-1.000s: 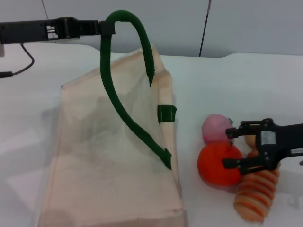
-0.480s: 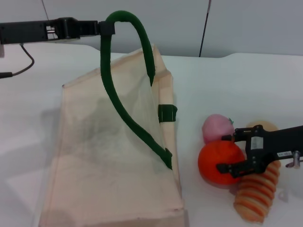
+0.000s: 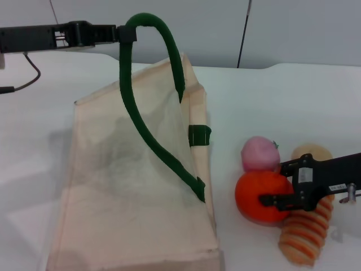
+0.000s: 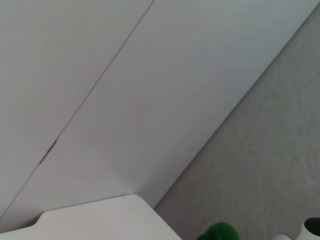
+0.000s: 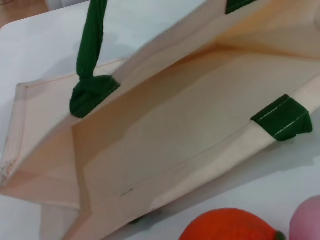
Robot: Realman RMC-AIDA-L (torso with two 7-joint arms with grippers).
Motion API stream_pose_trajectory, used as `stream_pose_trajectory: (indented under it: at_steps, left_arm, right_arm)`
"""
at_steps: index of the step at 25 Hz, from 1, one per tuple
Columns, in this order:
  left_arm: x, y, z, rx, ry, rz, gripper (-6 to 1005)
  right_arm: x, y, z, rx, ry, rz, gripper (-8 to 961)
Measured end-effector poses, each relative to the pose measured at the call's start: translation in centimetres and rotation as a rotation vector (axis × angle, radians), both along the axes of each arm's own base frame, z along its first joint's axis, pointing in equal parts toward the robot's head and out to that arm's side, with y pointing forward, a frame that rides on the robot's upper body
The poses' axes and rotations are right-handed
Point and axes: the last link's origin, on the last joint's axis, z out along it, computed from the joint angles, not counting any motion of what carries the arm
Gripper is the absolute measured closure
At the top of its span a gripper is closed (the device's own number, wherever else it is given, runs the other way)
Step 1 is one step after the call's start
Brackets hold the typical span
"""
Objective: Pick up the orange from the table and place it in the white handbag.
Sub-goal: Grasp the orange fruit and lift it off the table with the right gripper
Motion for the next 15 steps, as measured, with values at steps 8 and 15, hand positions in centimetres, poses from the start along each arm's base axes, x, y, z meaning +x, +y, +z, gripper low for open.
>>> stream_pose_trajectory:
  at_steps: [8, 15]
  left_arm:
    - [0.05, 0.02, 0.09, 0.005, -0.01, 0.001, 866]
    - [0.05, -0.02, 0.18, 0.01, -0.021, 0.001, 866]
  right_arm:
    - [-0.1, -0.02, 0.1, -0.005, 0.0, 0.004, 419]
    - [-0.33, -0.25, 0.36, -0.028, 0.008, 0.013, 481]
